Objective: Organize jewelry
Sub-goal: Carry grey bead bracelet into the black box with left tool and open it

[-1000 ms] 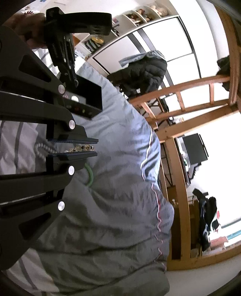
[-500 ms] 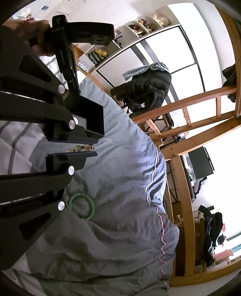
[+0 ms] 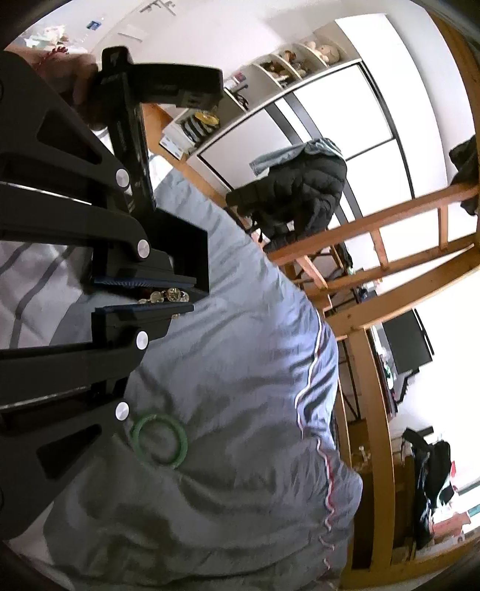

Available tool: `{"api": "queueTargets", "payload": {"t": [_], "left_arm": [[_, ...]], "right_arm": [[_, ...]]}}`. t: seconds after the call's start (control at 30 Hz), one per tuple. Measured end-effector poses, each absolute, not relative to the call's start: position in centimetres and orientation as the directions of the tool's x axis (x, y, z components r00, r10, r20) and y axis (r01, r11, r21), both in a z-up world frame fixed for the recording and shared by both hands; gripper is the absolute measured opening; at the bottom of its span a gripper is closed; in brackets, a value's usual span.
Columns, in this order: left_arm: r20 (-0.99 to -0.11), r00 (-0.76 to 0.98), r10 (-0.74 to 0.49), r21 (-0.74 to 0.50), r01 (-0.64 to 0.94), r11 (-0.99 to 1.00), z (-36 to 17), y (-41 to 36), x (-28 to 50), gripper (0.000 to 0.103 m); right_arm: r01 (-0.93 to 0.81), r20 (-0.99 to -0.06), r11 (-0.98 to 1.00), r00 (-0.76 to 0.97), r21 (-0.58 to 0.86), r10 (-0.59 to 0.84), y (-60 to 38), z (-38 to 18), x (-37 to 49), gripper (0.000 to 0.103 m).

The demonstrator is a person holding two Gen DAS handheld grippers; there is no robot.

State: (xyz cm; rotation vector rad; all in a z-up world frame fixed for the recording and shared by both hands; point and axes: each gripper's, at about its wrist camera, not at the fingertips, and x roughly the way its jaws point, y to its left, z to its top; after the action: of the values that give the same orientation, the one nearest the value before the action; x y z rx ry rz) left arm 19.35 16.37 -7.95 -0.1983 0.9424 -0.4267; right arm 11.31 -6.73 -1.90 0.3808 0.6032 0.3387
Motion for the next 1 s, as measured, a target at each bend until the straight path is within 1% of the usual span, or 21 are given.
{"api": "queueTargets", "payload": {"t": [0.33,0.63,0.73,0.77,0.8,0.83,0.87,0.9,0.93,0.97,1.0], "left_arm": [[-0.763,0.493,-0.419,-0.359,0.216,0.908,-9.4,18.5,21.9,0.013],[-0.765,0.497,-0.41,-0.363,0.193,0.912,-9.6,19.7,22.3,0.013],[-0.763,0.516,-0.389,-0.35,0.175,0.92,-9.3,20.2,22.2,0.014],[-0.762,0.521,-0.383,-0.348,0.169,0.922,-9.2,20.4,22.2,0.02],[-0.761,0.532,-0.372,-0.344,0.156,0.926,-9.1,20.6,22.1,0.032],[-0.761,0.54,-0.359,-0.337,0.144,0.93,-9.0,20.8,22.0,0.038],[-0.759,0.555,-0.341,-0.326,0.13,0.936,-8.9,21.1,21.9,0.051],[-0.753,0.568,-0.332,-0.323,0.12,0.939,-8.7,21.4,21.9,0.061],[-0.749,0.575,-0.331,-0.325,0.116,0.938,-8.5,21.5,21.8,0.064],[-0.745,0.58,-0.329,-0.327,0.113,0.938,-8.4,21.6,21.8,0.065],[-0.743,0.584,-0.326,-0.326,0.11,0.939,-8.3,21.7,21.8,0.067]], "right_arm": [[-0.253,-0.473,0.821,0.715,0.511,0.515,-3.0,-2.6,14.1,0.009],[-0.277,-0.479,0.794,0.674,0.541,0.562,-0.4,-3.5,15.2,0.009],[-0.281,-0.488,0.789,0.659,0.546,0.572,0.2,-3.8,15.5,0.009],[-0.281,-0.494,0.789,0.652,0.546,0.575,0.5,-3.9,15.6,0.009],[-0.284,-0.5,0.786,0.641,0.55,0.582,0.7,-4.1,15.7,0.01],[-0.283,-0.503,0.783,0.636,0.554,0.586,0.7,-4.3,15.7,0.01],[-0.282,-0.509,0.783,0.629,0.555,0.588,0.9,-4.5,15.8,0.01],[-0.276,-0.524,0.788,0.621,0.55,0.583,1.1,-4.6,15.8,0.014],[-0.272,-0.531,0.795,0.622,0.543,0.575,1.1,-4.7,15.8,0.017],[-0.271,-0.531,0.799,0.627,0.537,0.57,1.1,-4.7,15.7,0.028],[-0.269,-0.529,0.8,0.632,0.536,0.566,1.0,-4.6,15.7,0.043]]}}
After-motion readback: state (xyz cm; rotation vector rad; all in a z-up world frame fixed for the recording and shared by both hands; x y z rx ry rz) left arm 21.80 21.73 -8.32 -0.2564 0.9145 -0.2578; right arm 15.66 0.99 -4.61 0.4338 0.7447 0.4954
